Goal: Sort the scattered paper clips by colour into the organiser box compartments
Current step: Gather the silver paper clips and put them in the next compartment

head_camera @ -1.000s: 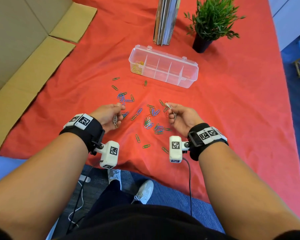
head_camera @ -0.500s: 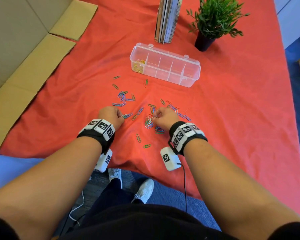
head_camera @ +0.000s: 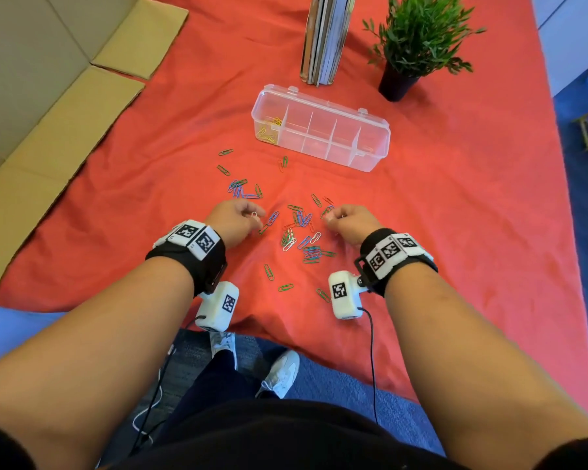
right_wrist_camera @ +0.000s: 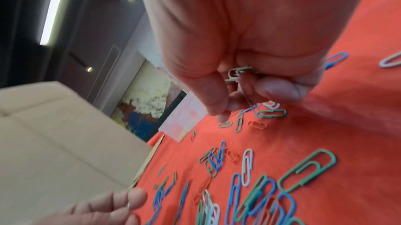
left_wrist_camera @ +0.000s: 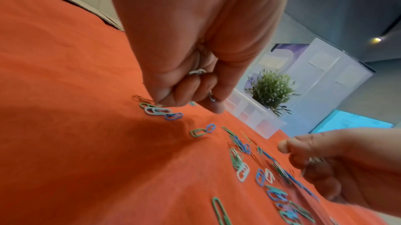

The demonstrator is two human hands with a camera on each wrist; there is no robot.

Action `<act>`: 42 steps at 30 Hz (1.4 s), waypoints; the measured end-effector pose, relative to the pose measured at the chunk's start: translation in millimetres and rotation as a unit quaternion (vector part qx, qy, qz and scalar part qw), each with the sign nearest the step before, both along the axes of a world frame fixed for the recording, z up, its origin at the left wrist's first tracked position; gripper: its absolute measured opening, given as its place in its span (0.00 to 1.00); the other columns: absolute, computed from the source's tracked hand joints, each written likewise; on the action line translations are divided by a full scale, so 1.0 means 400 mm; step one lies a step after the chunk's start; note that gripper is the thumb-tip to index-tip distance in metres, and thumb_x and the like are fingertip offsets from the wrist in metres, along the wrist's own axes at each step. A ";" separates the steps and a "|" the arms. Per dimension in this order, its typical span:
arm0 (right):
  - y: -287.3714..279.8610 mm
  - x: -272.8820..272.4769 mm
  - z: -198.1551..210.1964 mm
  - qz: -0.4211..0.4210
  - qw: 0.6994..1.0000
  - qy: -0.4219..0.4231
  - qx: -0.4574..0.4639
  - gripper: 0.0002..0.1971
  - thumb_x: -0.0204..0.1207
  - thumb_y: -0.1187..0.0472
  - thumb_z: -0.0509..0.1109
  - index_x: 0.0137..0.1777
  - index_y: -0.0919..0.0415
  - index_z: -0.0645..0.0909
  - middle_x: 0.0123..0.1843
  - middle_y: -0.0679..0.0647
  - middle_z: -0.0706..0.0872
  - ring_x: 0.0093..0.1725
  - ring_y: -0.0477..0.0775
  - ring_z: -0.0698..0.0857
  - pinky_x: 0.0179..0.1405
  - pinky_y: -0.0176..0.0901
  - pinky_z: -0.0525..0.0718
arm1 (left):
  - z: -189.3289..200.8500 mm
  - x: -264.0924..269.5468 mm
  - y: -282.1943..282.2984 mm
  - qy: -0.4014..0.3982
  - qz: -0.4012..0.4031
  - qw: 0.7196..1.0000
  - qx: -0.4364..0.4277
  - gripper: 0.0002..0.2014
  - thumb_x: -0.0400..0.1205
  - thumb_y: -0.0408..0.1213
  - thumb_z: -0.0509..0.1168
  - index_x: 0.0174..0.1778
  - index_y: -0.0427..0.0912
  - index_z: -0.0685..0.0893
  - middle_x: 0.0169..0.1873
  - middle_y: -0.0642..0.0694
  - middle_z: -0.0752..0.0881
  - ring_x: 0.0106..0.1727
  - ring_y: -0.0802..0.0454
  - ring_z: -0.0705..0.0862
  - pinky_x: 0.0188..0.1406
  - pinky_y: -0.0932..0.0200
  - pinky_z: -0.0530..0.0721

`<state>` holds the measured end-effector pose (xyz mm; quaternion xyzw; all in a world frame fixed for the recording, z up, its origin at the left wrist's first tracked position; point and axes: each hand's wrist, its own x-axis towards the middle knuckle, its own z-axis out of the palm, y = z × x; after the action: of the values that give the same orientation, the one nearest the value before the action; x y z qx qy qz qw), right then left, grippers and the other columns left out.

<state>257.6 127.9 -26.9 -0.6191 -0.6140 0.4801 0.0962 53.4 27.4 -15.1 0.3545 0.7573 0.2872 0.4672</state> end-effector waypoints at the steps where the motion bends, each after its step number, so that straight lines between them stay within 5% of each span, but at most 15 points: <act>1: 0.002 0.007 0.004 -0.023 0.999 0.032 -0.029 0.13 0.75 0.67 0.65 0.30 0.54 0.76 0.27 0.51 0.75 0.21 0.45 0.74 0.22 0.35 0.73 | 0.005 0.014 0.007 -0.019 0.007 1.000 -0.012 0.08 0.76 0.31 0.64 0.34 0.49 0.80 0.28 0.49 0.81 0.21 0.60 0.75 0.26 0.63 0.69; 4: -0.004 0.027 0.017 -0.128 0.967 0.159 -0.154 0.13 0.80 0.65 0.57 0.35 0.55 0.77 0.24 0.49 0.69 0.13 0.40 0.66 0.15 0.27 0.63 | 0.017 0.064 0.020 -0.129 0.066 0.988 -0.051 0.09 0.78 0.32 0.59 0.31 0.45 0.76 0.25 0.48 0.72 0.21 0.55 0.68 0.21 0.67 0.62; 6: -0.008 0.048 0.021 -0.219 0.908 0.260 -0.245 0.13 0.84 0.61 0.54 0.39 0.57 0.76 0.19 0.47 0.68 0.18 0.43 0.69 0.19 0.29 0.65 | 0.016 0.088 0.018 -0.177 0.075 0.980 -0.060 0.12 0.79 0.27 0.53 0.34 0.44 0.77 0.27 0.48 0.74 0.21 0.57 0.69 0.17 0.71 0.64; 10: -0.006 0.085 0.025 -0.265 0.833 0.361 -0.325 0.15 0.86 0.58 0.50 0.42 0.61 0.74 0.16 0.48 0.67 0.15 0.45 0.70 0.17 0.27 0.67 | 0.006 0.109 0.024 -0.098 0.013 0.994 -0.049 0.18 0.78 0.22 0.49 0.38 0.44 0.81 0.32 0.47 0.80 0.20 0.60 0.73 0.14 0.73 0.66; 12: -0.003 0.093 0.029 -0.269 0.834 0.371 -0.307 0.15 0.86 0.60 0.51 0.43 0.62 0.76 0.23 0.50 0.71 0.14 0.43 0.69 0.15 0.27 0.66 | 0.008 0.115 0.029 0.000 -0.036 0.999 -0.032 0.15 0.80 0.27 0.52 0.48 0.39 0.86 0.40 0.42 0.85 0.32 0.50 0.81 0.28 0.65 0.77; 14: 0.002 0.098 0.032 -0.261 0.855 0.364 -0.261 0.14 0.85 0.66 0.50 0.45 0.64 0.78 0.32 0.53 0.75 0.17 0.42 0.70 0.16 0.29 0.67 | 0.004 0.116 0.026 0.127 -0.089 0.988 -0.028 0.14 0.82 0.37 0.56 0.53 0.39 0.86 0.51 0.41 0.87 0.52 0.41 0.84 0.48 0.59 0.77; 15: 0.005 0.099 0.033 -0.255 0.869 0.350 -0.238 0.15 0.84 0.68 0.50 0.46 0.64 0.78 0.35 0.54 0.78 0.20 0.41 0.71 0.17 0.28 0.69 | -0.002 0.118 0.023 0.183 -0.114 0.976 -0.017 0.13 0.81 0.42 0.59 0.51 0.40 0.86 0.52 0.41 0.88 0.55 0.41 0.83 0.49 0.58 0.75; 19: 0.003 0.089 0.029 -0.223 0.888 0.312 -0.252 0.09 0.82 0.63 0.59 0.43 0.59 0.79 0.27 0.51 0.86 0.20 0.42 0.80 0.21 0.30 0.79 | -0.036 0.134 0.017 0.257 -0.166 0.952 0.027 0.09 0.73 0.44 0.70 0.45 0.46 0.85 0.48 0.40 0.84 0.51 0.41 0.83 0.49 0.57 0.76; 24: 0.024 0.072 0.000 -0.183 0.952 0.160 -0.186 0.09 0.79 0.55 0.64 0.42 0.55 0.84 0.29 0.47 0.73 0.23 0.45 0.67 0.17 0.33 0.63 | -0.041 0.103 0.021 0.260 -0.115 0.957 0.053 0.07 0.74 0.33 0.67 0.46 0.41 0.85 0.48 0.37 0.85 0.52 0.37 0.83 0.51 0.50 0.80; 26: 0.041 0.076 -0.002 -0.153 0.980 0.061 -0.114 0.03 0.73 0.57 0.70 0.42 0.54 0.84 0.31 0.47 0.76 0.26 0.49 0.72 0.24 0.38 0.71 | -0.038 0.078 0.023 0.256 -0.109 0.958 0.068 0.07 0.73 0.29 0.67 0.46 0.39 0.85 0.47 0.37 0.85 0.51 0.39 0.83 0.50 0.53 0.77; 28: 0.054 0.078 -0.001 -0.106 0.994 -0.026 -0.026 0.05 0.71 0.59 0.72 0.34 0.54 0.83 0.36 0.51 0.84 0.39 0.54 0.82 0.43 0.44 0.81 | -0.035 0.063 0.022 0.263 -0.117 0.955 0.076 0.07 0.73 0.29 0.68 0.46 0.39 0.87 0.47 0.36 0.84 0.50 0.40 0.82 0.48 0.57 0.73; 30: 0.058 0.068 0.000 -0.025 0.990 -0.133 0.035 0.07 0.72 0.60 0.70 0.40 0.60 0.88 0.44 0.59 0.89 0.49 0.57 0.86 0.55 0.46 0.83 | -0.032 0.067 0.018 0.275 -0.147 0.948 0.070 0.06 0.72 0.34 0.70 0.44 0.41 0.88 0.45 0.37 0.84 0.49 0.40 0.82 0.47 0.57 0.72; 34: 0.038 0.025 -0.003 0.088 0.958 -0.260 0.085 0.15 0.73 0.56 0.66 0.52 0.67 0.85 0.54 0.64 0.88 0.56 0.63 0.86 0.54 0.46 0.83 | -0.051 0.092 0.005 0.284 -0.170 0.943 0.041 0.07 0.71 0.42 0.73 0.42 0.45 0.89 0.43 0.41 0.85 0.49 0.42 0.83 0.49 0.56 0.76; 39: 0.021 -0.002 0.012 0.130 0.942 -0.297 0.086 0.15 0.78 0.61 0.63 0.59 0.69 0.81 0.61 0.67 0.85 0.62 0.66 0.84 0.57 0.49 0.81 | -0.065 0.108 0.014 0.304 -0.162 0.938 0.026 0.12 0.71 0.49 0.72 0.40 0.44 0.87 0.43 0.42 0.87 0.48 0.42 0.84 0.46 0.57 0.76; 42: 0.020 -0.007 0.012 0.090 0.971 -0.210 0.064 0.08 0.76 0.57 0.65 0.44 0.60 0.82 0.47 0.63 0.87 0.49 0.61 0.86 0.48 0.43 0.81 | -0.052 0.114 0.027 0.332 -0.199 0.922 0.009 0.10 0.74 0.42 0.67 0.41 0.41 0.89 0.43 0.37 0.88 0.48 0.38 0.85 0.45 0.55 0.79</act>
<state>254.9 135.9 -22.0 -0.6410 -0.7029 0.3059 -0.0393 99.0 38.2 -36.0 0.5768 0.7805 0.0611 0.2331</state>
